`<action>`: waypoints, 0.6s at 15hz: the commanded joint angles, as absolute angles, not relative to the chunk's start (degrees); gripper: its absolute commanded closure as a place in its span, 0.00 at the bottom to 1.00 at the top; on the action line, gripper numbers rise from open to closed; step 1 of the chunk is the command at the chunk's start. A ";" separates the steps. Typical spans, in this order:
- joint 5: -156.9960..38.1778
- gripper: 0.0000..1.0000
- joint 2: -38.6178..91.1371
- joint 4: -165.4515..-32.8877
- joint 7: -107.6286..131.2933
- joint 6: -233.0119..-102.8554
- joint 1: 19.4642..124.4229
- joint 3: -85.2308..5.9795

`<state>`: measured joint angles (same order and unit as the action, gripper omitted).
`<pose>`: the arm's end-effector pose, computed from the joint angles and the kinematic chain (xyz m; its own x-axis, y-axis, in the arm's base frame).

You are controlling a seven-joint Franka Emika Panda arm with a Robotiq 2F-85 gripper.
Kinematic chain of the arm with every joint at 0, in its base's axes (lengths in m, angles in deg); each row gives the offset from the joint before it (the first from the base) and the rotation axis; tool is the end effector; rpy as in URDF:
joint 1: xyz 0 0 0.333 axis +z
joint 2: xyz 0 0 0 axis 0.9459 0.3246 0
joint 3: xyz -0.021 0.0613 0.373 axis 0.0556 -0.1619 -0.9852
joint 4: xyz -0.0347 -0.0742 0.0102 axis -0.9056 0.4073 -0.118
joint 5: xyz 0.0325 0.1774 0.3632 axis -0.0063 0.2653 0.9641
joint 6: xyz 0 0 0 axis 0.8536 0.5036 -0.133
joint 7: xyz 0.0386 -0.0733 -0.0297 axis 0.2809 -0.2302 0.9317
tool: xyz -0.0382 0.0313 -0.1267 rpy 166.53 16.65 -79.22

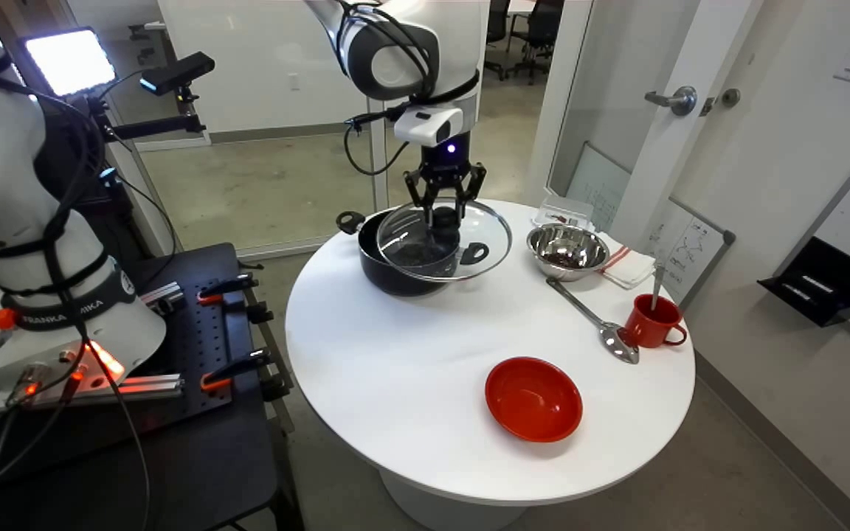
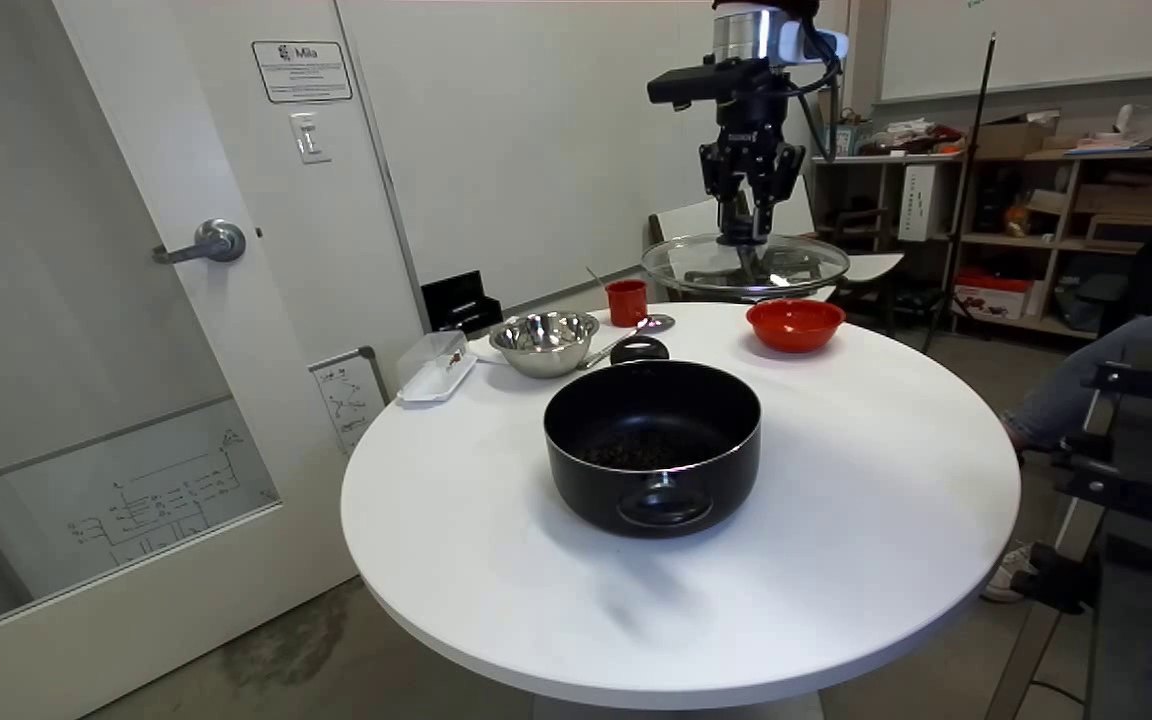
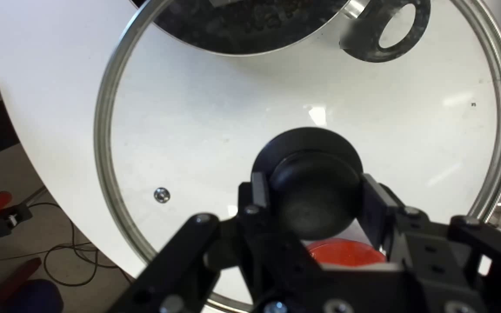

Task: Pick up the lid from the black pot and put it on the table.

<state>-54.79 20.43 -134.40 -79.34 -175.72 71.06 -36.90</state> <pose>0.5701 -0.0655 0.3198 -0.2349 -0.9720 -0.0056 -0.9694 0.2347 -0.0725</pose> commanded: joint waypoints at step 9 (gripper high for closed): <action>-52.07 0.74 19.91 -136.65 -81.03 -176.35 69.17 -35.49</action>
<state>-54.81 21.77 -134.78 -79.34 -176.13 71.06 -36.90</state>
